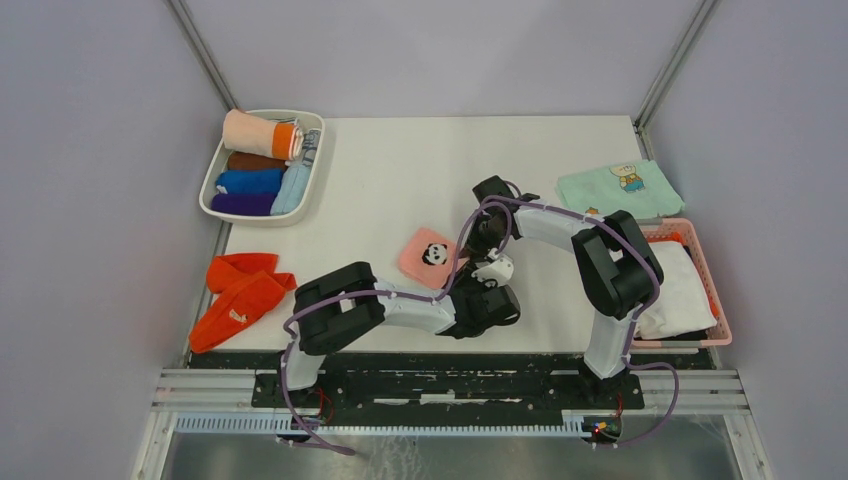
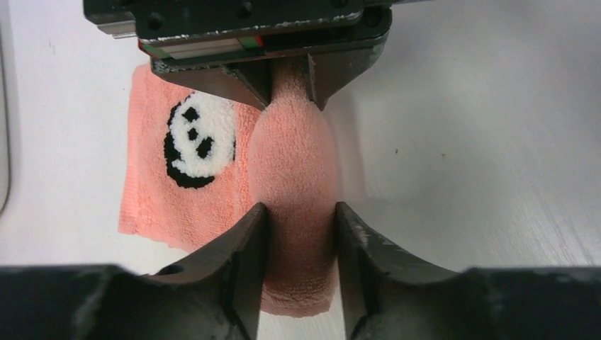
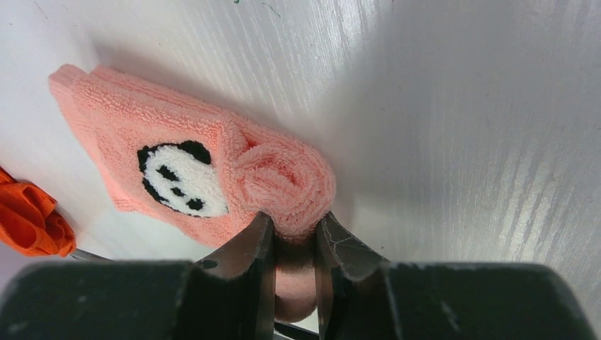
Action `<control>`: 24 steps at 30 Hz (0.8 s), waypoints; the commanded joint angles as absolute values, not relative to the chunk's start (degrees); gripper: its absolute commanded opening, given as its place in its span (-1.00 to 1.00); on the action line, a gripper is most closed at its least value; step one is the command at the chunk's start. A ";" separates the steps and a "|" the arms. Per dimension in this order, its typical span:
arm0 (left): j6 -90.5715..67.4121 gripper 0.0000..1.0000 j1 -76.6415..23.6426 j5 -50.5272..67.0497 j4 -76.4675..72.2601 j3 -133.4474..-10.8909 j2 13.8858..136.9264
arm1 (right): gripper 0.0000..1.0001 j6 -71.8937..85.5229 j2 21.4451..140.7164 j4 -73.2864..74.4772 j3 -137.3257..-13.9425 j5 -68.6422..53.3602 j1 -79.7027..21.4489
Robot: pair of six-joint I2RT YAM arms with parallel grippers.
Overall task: Roll the towels
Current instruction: Roll the towel at the center of the board.
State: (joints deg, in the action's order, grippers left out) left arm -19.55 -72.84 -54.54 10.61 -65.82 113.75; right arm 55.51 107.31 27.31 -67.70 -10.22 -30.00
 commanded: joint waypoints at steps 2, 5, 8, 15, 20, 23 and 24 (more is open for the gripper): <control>-20.42 -0.30 -72.34 -55.37 10.62 -67.71 114.22 | -0.57 55.08 106.63 27.97 -67.94 -10.38 -30.05; -21.69 -0.56 -70.03 -50.12 8.57 -64.75 110.97 | -0.43 54.40 105.50 23.39 -66.12 -12.73 -29.92; -21.65 -0.66 -67.26 -41.49 4.11 -60.53 106.30 | -0.19 53.56 104.24 19.37 -64.16 -14.76 -29.39; -27.10 -0.73 -54.64 -11.96 -5.70 -51.74 98.52 | 0.26 55.03 99.58 6.29 -56.83 -20.16 -26.63; -32.84 -0.74 -45.71 6.33 -10.06 -49.42 99.40 | 0.42 58.27 99.15 -4.03 -52.31 -24.63 -25.15; -38.95 -0.75 -40.83 14.29 -15.44 -46.75 100.51 | 0.50 61.22 100.38 -10.55 -49.74 -26.55 -24.93; -41.22 -0.75 -39.35 16.85 -17.49 -45.72 100.99 | 0.51 62.31 100.92 -12.85 -48.99 -27.09 -24.80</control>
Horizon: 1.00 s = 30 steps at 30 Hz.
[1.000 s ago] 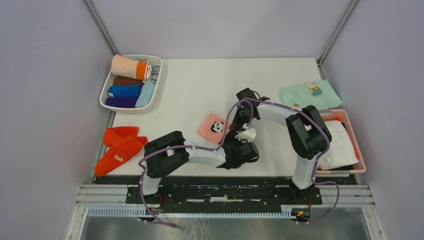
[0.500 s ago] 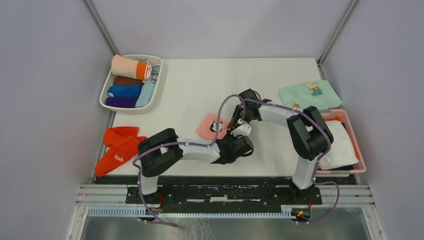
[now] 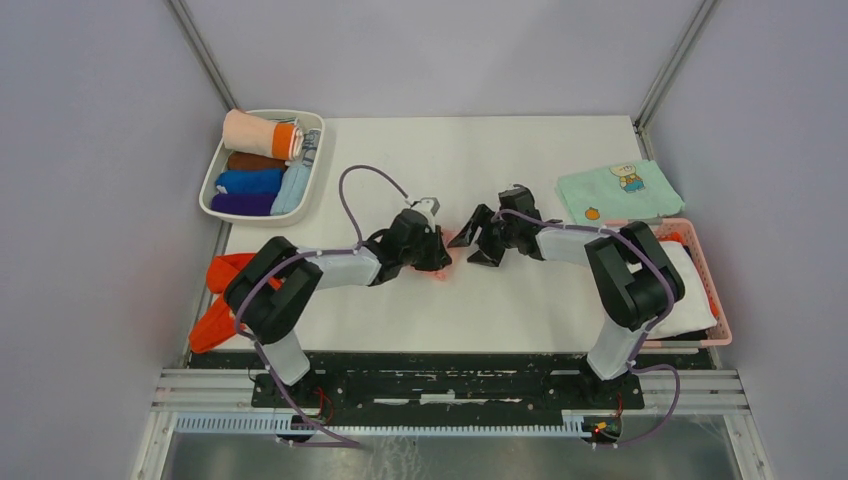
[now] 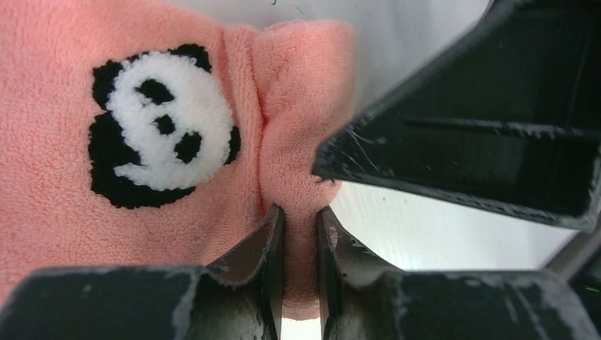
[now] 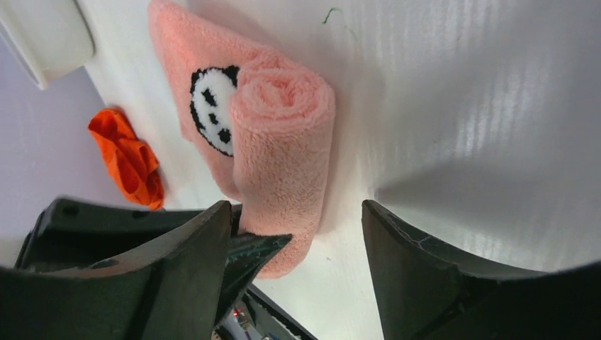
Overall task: Roll the towels
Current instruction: Roll the towel at the center of the board.
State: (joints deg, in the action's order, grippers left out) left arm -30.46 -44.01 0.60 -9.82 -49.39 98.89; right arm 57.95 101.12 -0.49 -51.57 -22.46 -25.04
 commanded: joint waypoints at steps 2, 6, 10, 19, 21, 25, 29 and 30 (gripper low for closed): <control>-45.39 -0.76 -36.63 20.84 -21.85 -43.75 102.01 | 0.54 64.17 102.11 -17.15 -47.56 -28.02 -24.42; -50.90 -0.77 -33.12 25.71 -25.37 -42.37 104.87 | 0.56 66.91 104.51 -23.85 -46.31 -29.04 -23.71; -55.62 -0.77 -31.43 29.23 -29.54 -41.42 108.09 | 0.56 68.39 106.45 -27.31 -46.07 -28.64 -23.64; -59.42 -0.77 -30.11 30.77 -31.25 -40.02 110.40 | 0.33 66.43 111.34 -26.74 -46.65 -26.74 -23.51; -59.54 -0.77 -30.06 30.97 -31.21 -39.84 110.43 | 0.21 65.56 112.54 -26.38 -46.71 -26.46 -23.49; -58.95 -0.70 -30.14 30.55 -30.33 -39.33 109.70 | -0.05 62.90 112.29 -22.22 -47.32 -25.01 -23.52; -55.85 -0.40 -30.92 27.09 -25.56 -39.05 105.50 | -0.24 58.32 108.32 -10.44 -49.76 -20.81 -23.75; -54.50 -0.31 -31.37 25.63 -23.31 -39.28 103.91 | -0.30 57.49 107.70 -7.09 -50.59 -19.31 -23.92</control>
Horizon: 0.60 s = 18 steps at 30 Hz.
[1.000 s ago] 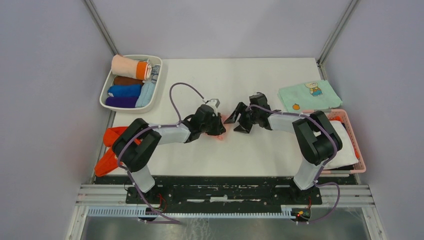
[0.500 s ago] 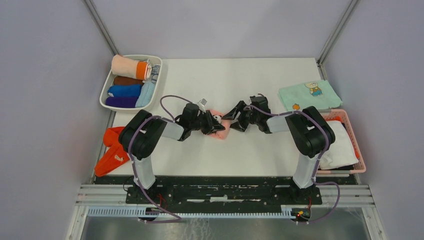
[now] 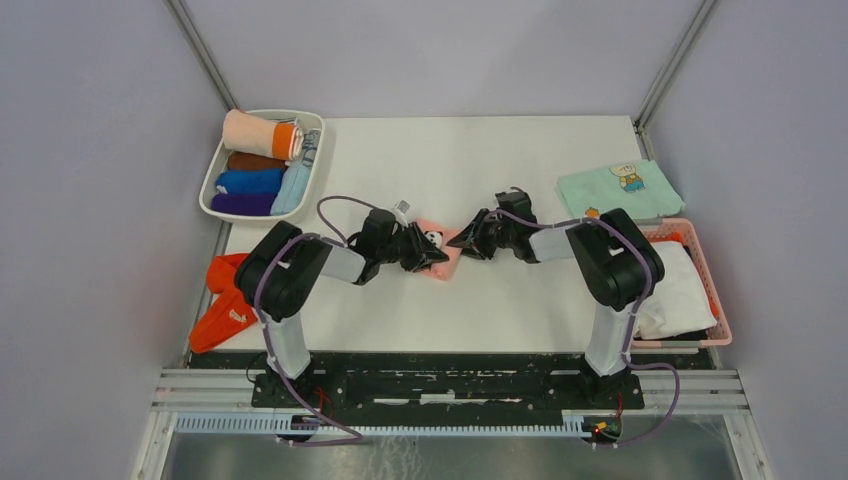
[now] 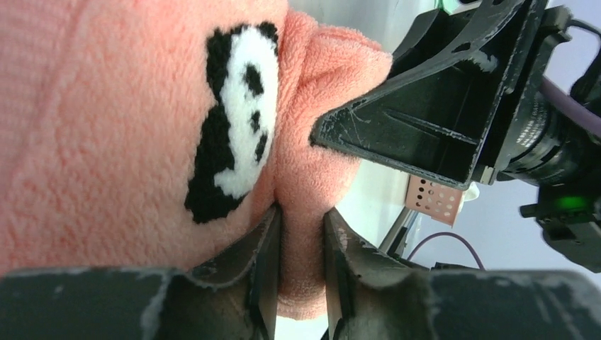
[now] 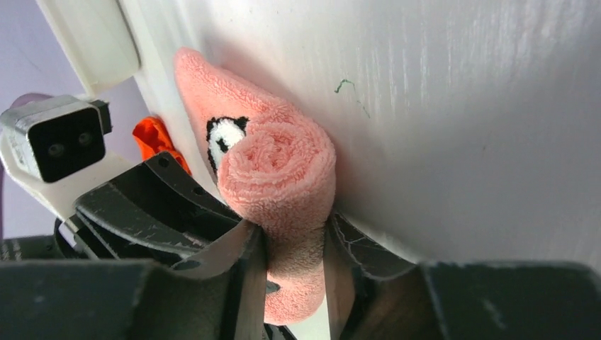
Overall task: Roll the towels
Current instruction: Roll the towel at the center of the board.
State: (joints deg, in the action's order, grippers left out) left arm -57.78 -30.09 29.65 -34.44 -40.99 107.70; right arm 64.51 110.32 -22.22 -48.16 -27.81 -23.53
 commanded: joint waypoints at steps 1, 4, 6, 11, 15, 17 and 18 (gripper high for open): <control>-53.15 -0.21 -31.87 23.65 -21.12 -39.63 102.26 | -0.35 56.73 106.56 -3.58 -51.92 -17.70 -24.20; -48.57 0.01 -34.53 16.01 -13.12 -41.64 96.99 | -0.37 55.55 104.75 7.12 -54.97 -13.37 -25.66; -45.73 0.10 -37.11 8.97 -7.33 -43.64 93.16 | -0.38 55.38 104.01 12.61 -57.13 -10.64 -26.67; -39.23 0.22 -47.46 -13.31 4.47 -49.21 86.85 | -0.39 56.18 103.60 20.97 -61.23 -6.13 -28.11; -34.35 0.27 -56.90 -30.76 7.86 -52.78 86.75 | -0.41 57.38 105.00 23.56 -62.71 -5.92 -28.66; -31.58 0.27 -60.79 -37.50 9.06 -55.09 88.67 | -0.42 57.48 105.58 24.63 -63.47 -6.20 -28.91; -30.16 0.28 -62.49 -40.21 9.24 -56.12 89.96 | -0.42 57.52 105.78 25.28 -63.81 -6.36 -28.96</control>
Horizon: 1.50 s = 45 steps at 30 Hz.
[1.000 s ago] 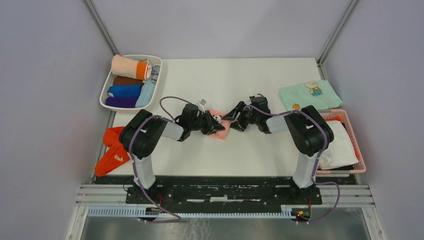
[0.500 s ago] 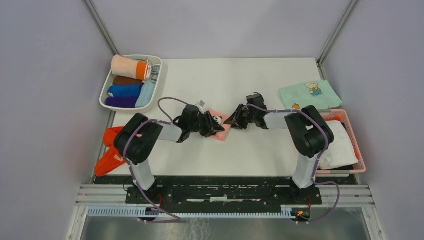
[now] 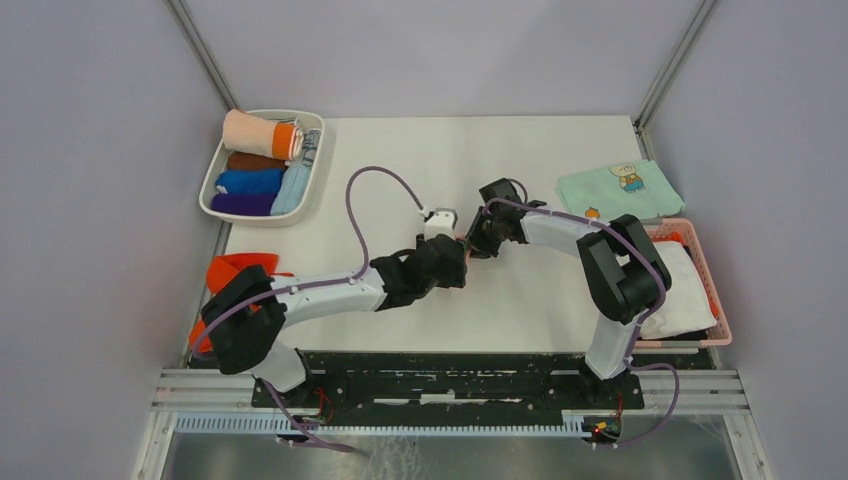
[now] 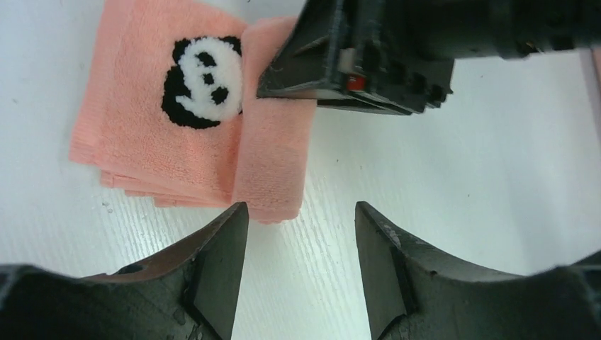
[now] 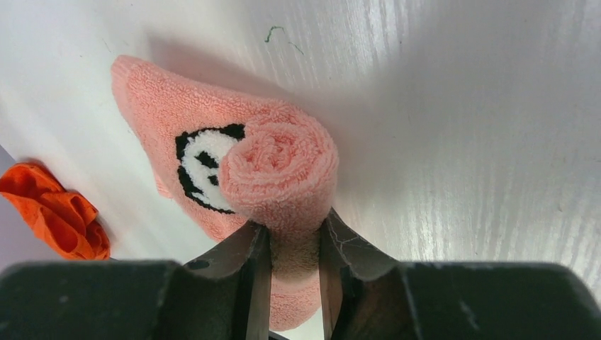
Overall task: Roll the towels
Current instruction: Roll the towel at the center of the board.
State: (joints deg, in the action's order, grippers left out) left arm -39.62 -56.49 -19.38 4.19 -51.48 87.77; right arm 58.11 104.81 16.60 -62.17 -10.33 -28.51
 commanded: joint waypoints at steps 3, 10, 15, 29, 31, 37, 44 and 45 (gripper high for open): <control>-25.89 0.28 -66.53 -47.52 9.56 -59.87 94.63 | -0.42 57.57 105.56 25.93 -64.31 -6.42 -29.02; -13.53 0.28 -71.89 -56.05 4.01 -65.25 105.12 | -0.42 57.99 105.88 25.98 -64.70 -8.16 -29.06; -9.81 0.28 -72.25 -57.99 3.22 -67.59 110.46 | -0.42 58.19 106.01 25.75 -64.31 -8.87 -29.07; -18.42 -0.26 -69.61 -53.00 8.99 -67.60 114.26 | -0.36 58.92 104.45 19.95 -61.98 -12.23 -29.05; -20.21 -0.35 -68.26 -50.77 8.75 -65.82 112.10 | -0.30 58.99 103.70 18.27 -61.23 -12.53 -28.99; -26.90 -0.51 -61.66 -35.03 3.55 -57.84 103.57 | 0.04 58.38 100.31 9.97 -58.09 -16.24 -27.69; -35.24 -0.54 -48.97 -8.82 -5.76 -48.50 96.00 | 0.40 59.02 98.14 -0.84 -53.36 -20.94 -24.79; -36.34 -0.54 -47.14 -5.50 -6.65 -47.76 95.68 | 0.42 59.50 98.29 -2.78 -52.74 -21.78 -24.60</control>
State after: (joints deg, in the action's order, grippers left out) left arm -27.33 -53.25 -22.31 -1.72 -51.70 97.60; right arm 58.89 100.77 5.52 -54.98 -18.17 -26.02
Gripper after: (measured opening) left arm 0.292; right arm 0.694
